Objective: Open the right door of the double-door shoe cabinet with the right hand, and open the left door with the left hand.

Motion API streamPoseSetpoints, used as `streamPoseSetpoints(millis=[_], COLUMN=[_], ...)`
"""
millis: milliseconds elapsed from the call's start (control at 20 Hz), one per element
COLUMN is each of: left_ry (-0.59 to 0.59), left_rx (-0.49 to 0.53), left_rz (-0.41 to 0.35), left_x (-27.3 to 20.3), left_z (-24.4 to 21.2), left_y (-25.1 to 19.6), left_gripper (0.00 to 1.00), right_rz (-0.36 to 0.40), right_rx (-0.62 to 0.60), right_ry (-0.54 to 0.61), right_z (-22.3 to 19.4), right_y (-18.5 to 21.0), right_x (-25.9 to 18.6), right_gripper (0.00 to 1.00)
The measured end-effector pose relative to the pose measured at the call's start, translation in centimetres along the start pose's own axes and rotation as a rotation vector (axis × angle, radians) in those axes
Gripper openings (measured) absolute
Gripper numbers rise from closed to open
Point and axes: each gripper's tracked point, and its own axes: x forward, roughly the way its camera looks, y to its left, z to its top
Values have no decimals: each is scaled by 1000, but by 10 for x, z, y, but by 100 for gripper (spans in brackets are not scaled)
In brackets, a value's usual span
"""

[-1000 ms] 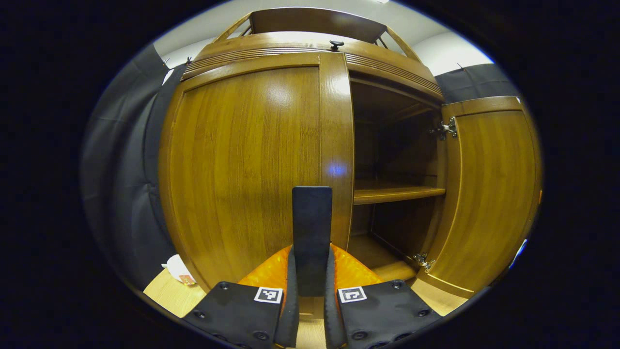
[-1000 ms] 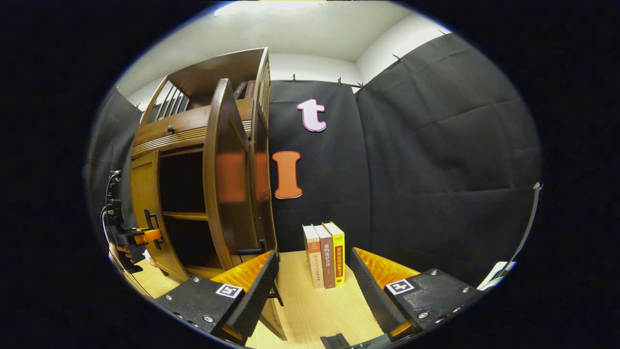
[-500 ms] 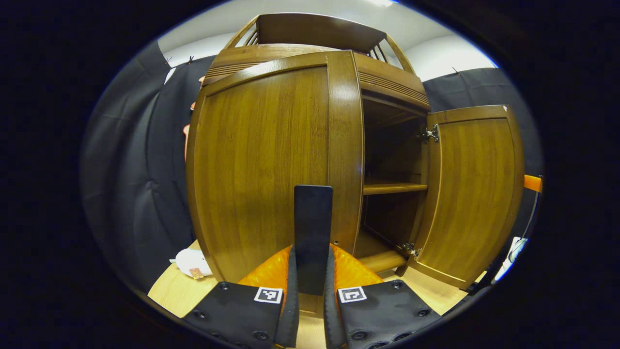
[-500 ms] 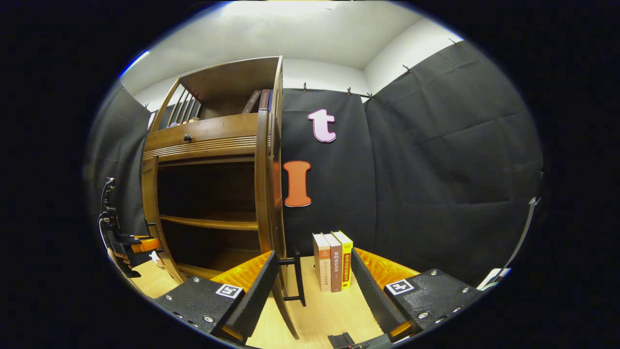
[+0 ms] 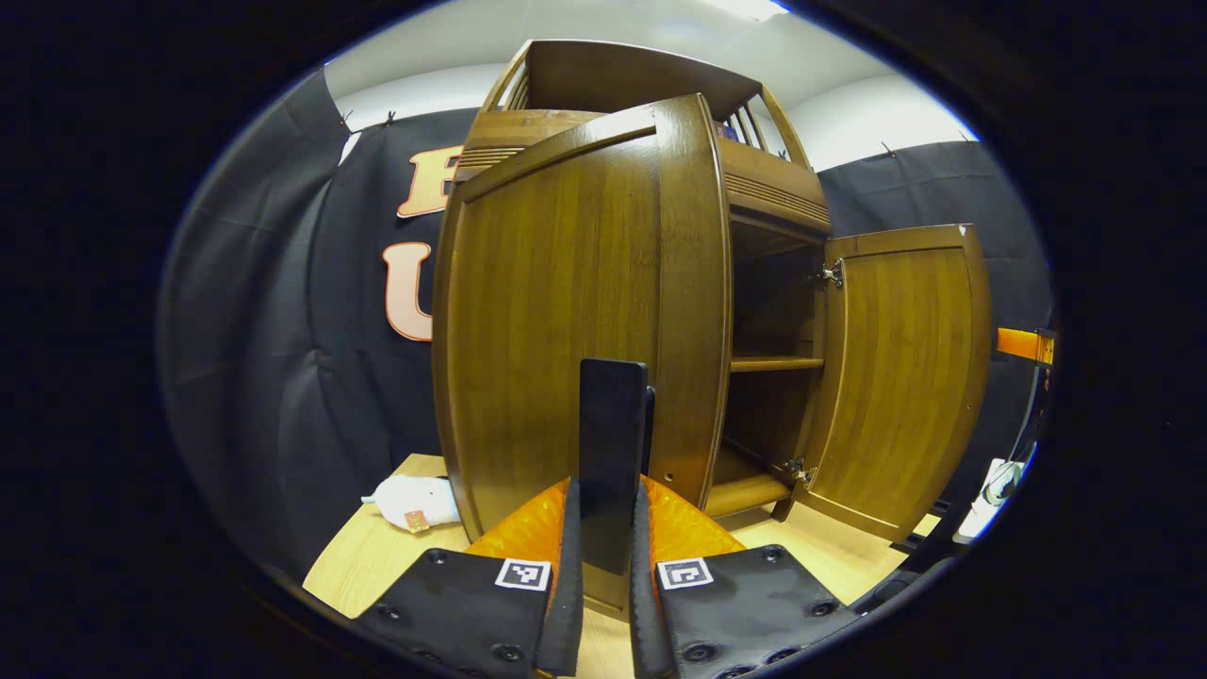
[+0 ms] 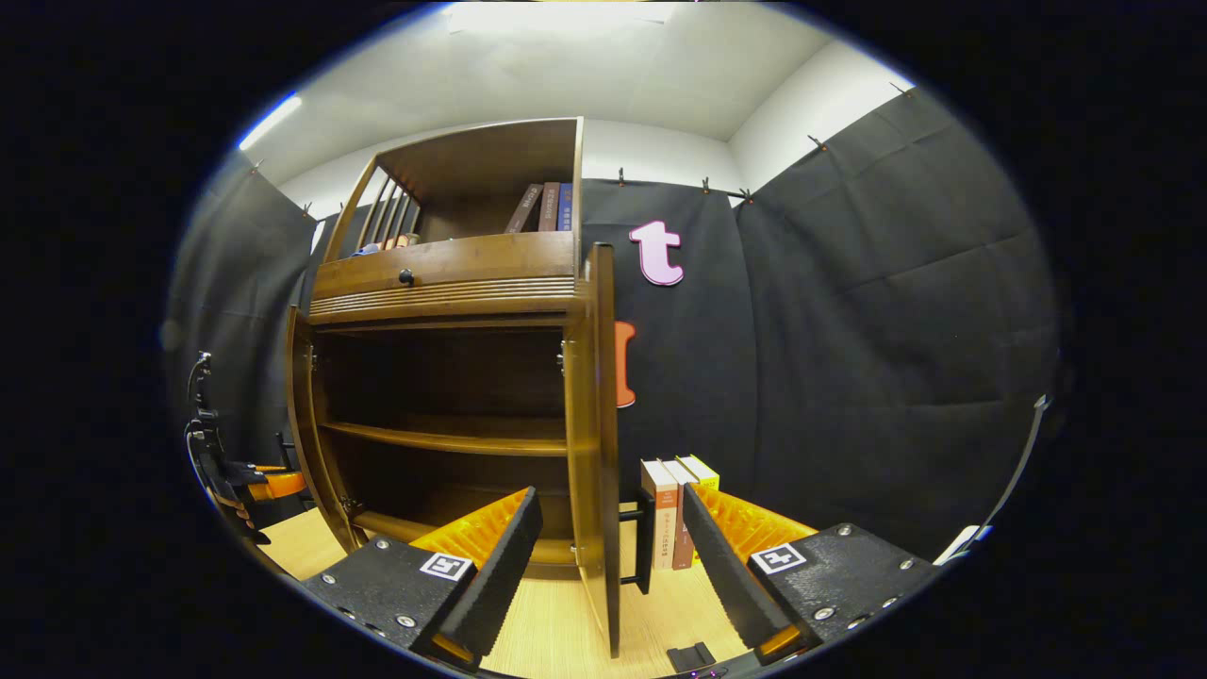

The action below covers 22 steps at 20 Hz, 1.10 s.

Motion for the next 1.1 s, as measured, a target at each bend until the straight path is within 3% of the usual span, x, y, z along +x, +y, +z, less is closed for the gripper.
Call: streamPoseSetpoints(millis=[150,200,250,550,1000,1050,1100], left_ry=[0,-2,-1,-7,19,16,11], left_rx=[7,9,6,34,12,7,-5], left_rz=[20,25,34,81,52,47,43], left_x=[-17,-20,-24,-47,-59,-60,-60], left_z=[1,1,0,5,-7,-7,-6], left_y=[16,21,27,64,109,114,120], left_gripper=[27,27,27,14,16,17,16], right_rz=[27,36,46,87,109,109,109], right_rx=[-5,-6,-7,-16,-18,-19,-19], right_ry=[-4,-3,-4,-10,1,2,5], right_z=[3,4,5,11,4,4,3], right_y=[20,26,31,60,91,94,97], right_x=[-1,-1,-2,-3,-2,-3,-1], right_gripper=[92,98,92,92,92,98,92])
